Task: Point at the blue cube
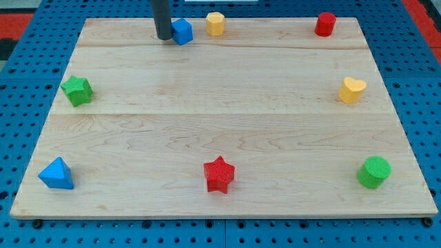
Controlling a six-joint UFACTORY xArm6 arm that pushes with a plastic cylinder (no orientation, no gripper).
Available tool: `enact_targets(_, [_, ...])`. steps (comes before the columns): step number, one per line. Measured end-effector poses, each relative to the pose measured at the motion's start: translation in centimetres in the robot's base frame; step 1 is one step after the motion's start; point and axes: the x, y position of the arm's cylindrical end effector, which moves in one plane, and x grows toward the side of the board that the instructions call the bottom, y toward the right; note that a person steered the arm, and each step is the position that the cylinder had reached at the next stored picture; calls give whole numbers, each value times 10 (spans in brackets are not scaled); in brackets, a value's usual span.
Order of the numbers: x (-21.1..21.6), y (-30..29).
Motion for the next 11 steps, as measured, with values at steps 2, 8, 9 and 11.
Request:
enact_targets(2, [-12,36])
enact_targets(8, [83,366])
enact_targets(9, [153,371])
enact_targets(11, [148,314])
